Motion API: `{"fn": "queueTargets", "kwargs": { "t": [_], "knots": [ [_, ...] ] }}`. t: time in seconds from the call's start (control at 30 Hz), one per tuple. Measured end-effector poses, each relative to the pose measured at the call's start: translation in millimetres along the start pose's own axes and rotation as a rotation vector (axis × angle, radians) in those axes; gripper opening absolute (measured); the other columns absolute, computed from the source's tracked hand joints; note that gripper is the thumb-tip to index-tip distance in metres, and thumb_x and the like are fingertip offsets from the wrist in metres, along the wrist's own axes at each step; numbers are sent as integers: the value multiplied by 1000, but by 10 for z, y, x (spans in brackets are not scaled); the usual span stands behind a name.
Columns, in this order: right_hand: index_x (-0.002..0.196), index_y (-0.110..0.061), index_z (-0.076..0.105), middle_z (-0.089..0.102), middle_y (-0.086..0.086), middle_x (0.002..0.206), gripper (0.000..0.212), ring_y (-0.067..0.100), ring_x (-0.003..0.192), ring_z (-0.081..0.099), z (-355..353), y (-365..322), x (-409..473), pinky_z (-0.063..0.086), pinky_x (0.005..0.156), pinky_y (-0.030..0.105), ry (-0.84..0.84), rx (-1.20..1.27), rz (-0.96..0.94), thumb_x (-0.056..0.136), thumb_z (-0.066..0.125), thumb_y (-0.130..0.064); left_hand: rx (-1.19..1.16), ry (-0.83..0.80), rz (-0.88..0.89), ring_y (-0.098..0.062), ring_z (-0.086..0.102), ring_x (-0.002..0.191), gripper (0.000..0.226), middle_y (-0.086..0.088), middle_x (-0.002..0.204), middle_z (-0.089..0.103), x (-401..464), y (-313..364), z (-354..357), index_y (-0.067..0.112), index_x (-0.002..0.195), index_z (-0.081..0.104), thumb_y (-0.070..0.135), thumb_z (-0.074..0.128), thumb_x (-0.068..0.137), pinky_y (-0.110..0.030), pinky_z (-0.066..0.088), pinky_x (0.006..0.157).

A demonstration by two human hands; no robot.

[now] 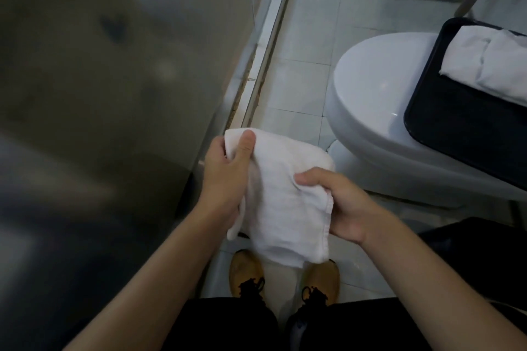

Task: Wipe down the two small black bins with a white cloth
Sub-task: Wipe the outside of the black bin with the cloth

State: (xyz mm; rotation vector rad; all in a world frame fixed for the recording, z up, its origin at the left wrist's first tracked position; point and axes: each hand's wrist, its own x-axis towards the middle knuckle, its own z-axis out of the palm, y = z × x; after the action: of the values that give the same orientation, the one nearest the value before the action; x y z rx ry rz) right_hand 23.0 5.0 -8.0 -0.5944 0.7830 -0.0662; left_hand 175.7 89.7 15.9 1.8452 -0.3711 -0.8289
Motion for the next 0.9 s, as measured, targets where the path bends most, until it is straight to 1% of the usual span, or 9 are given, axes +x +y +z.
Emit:
{"fn": "queueTargets", "kwargs": {
  "t": [0.17,0.33,0.4,0.5,0.57,0.63,0.7,0.83,0.9],
  "knots": [
    [87,-9,71,71,8,80,24,25,76,65,-58,-281,140,50,67,31,371,-312,-331,75,56,6,254,-224,-25,-17,65,97,30,-1,106,67,334,106,-408,17,110,62,41,48,98,-36,55,84],
    [79,-15,61,64,-5,74,4,11,65,57,-219,-436,414,44,59,25,585,-897,-558,81,62,-12,598,-197,-52,-18,64,89,18,-3,95,65,815,-476,-604,21,94,59,34,48,99,-35,53,77],
    [69,-19,52,56,-8,66,17,14,63,53,-307,-289,597,39,56,26,649,-1076,-655,84,60,-17,708,-247,-100,-16,62,82,28,-4,93,63,872,-831,-521,15,98,59,38,44,100,-32,51,70],
    [93,-20,61,57,-5,68,10,13,62,55,-448,194,957,46,59,22,666,-1133,-754,84,63,-22,693,-299,-177,-22,67,87,43,-10,97,68,909,-1371,-406,14,103,61,48,36,100,-43,56,83],
    [120,-21,61,54,-15,68,37,-2,57,50,-448,601,1176,38,54,8,573,-1141,-734,84,65,-26,564,-301,-155,-18,69,91,46,-5,96,71,921,-1668,-343,22,102,65,55,33,99,-47,55,86],
    [124,-24,62,62,-17,81,46,-4,70,55,-418,929,1378,40,66,5,389,-1088,-752,80,59,-36,460,-230,-77,-19,70,86,45,-5,89,72,956,-1883,-282,18,96,69,48,36,100,-49,56,79],
    [124,-24,64,63,-9,102,50,1,93,55,-455,1221,1579,45,84,18,264,-1145,-816,76,63,-39,406,-145,21,-23,69,79,36,-9,83,70,992,-1956,-248,9,92,66,29,39,103,-46,57,71],
    [131,-34,58,46,8,138,67,30,133,42,-544,1493,1938,34,109,48,368,-1349,-919,70,81,-50,403,-157,81,-37,65,77,32,-15,80,67,1069,-2007,-257,7,92,64,25,39,102,-57,54,66],
    [131,-28,60,48,9,141,67,32,134,44,-558,1497,2042,39,106,56,386,-1318,-945,70,84,-40,415,-153,88,-34,66,76,30,-13,79,68,1131,-2049,-261,8,90,64,22,40,102,-58,54,67]
  ]
}}
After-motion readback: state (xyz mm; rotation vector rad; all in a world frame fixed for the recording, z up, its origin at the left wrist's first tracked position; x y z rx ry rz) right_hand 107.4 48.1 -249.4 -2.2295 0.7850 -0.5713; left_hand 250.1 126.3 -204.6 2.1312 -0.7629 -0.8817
